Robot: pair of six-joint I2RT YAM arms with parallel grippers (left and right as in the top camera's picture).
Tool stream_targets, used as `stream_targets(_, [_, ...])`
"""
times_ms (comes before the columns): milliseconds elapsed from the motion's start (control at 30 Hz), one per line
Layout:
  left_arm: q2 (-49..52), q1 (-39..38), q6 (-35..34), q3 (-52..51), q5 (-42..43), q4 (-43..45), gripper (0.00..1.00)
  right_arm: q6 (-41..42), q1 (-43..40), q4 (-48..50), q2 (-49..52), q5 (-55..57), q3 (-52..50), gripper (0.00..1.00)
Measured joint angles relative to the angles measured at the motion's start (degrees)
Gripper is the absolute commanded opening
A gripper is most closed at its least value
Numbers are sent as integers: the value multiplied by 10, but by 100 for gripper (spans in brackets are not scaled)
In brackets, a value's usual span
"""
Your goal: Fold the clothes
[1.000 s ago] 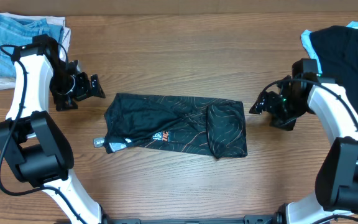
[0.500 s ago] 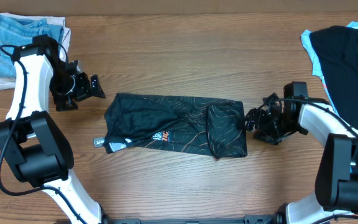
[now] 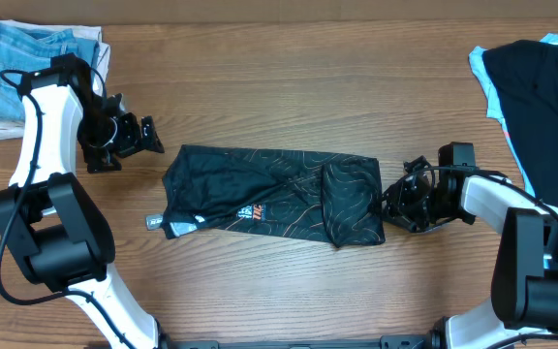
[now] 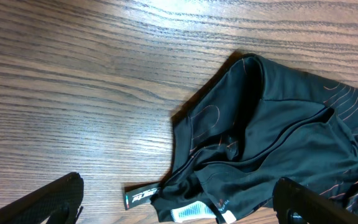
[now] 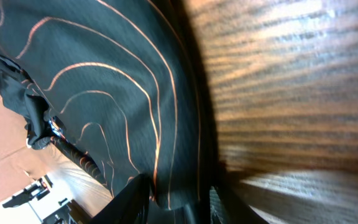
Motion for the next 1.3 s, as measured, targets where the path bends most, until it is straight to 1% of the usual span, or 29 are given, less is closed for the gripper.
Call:
stream_targets(33, [0, 0, 0, 0, 0, 0, 100, 2, 0, 5, 0, -1, 0, 34])
stream_targets(133, [0, 0, 0, 0, 0, 0, 100, 11, 0, 17, 0, -4, -1, 22])
stream_targets(167, [0, 0, 0, 0, 0, 0, 100, 13, 1, 21, 0, -5, -1, 15])
stream_targets(200, [0, 0, 0, 0, 0, 0, 100, 14, 1, 25, 0, -5, -2, 5])
stream_targets(433, [0, 0, 0, 0, 0, 0, 100, 34, 4, 34, 0, -2, -3, 4])
stream_targets(700, [0, 0, 0, 0, 0, 0, 100, 76, 1, 20, -4, 47, -2, 4])
stream_targets(900, [0, 0, 0, 0, 0, 0, 100, 96, -12, -44, -49, 121, 16, 4])
stream_targets(1167, [0, 0, 0, 0, 0, 0, 100, 110, -17, -147, -123, 217, 96, 4])
stream_targets(1300, [0, 0, 0, 0, 0, 0, 100, 114, -4, -154, -148, 237, 120, 4])
